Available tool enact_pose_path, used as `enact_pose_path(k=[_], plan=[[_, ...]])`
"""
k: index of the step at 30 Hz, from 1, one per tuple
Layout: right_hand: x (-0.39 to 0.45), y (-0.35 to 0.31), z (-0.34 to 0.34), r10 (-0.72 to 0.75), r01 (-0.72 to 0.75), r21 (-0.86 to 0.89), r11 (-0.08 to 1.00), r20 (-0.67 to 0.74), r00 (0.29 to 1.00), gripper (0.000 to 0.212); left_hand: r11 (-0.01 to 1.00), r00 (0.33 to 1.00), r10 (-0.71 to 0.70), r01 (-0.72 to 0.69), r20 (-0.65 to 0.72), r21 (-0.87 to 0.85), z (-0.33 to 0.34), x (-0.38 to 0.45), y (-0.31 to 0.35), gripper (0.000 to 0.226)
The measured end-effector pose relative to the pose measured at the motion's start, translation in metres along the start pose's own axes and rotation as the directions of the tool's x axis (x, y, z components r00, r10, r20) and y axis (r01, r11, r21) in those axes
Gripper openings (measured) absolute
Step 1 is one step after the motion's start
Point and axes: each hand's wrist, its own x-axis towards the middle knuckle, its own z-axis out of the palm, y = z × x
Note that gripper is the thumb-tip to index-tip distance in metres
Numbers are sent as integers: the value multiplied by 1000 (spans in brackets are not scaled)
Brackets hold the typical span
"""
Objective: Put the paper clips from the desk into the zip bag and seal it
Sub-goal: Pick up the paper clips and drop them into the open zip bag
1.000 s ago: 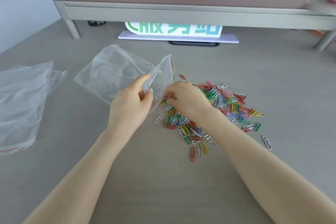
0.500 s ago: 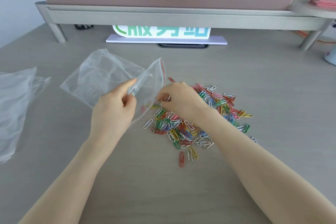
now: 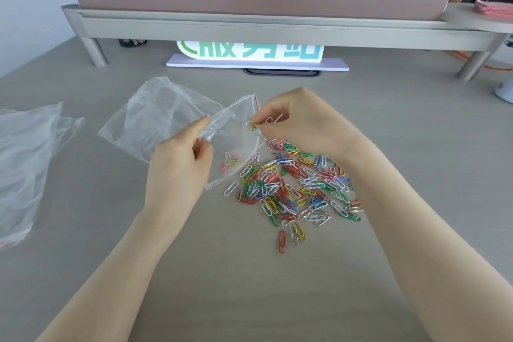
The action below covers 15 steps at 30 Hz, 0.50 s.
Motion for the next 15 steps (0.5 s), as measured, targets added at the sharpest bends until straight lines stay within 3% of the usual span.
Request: enact_pose_path(k=[3,10,12,15], plan=[[7,-5,21,-22,24,38,999,-58,998,16,1000,1000,22,-22,1,-4,0,-1,4,44],[23,-10,77,-107,106,-126,986,-5,994,17,999,1000,25,-25,-18,-22,-4,1,5,42],[25,-11,86,-117,118,-163,979,16,993,29,1000,1000,2,-2,-27,-26,-4,3,3,42],[28,-7,95,-113,119,-205,971,44,993,15,999,999,-32,31,-36,-35,-7,6,-1,43]])
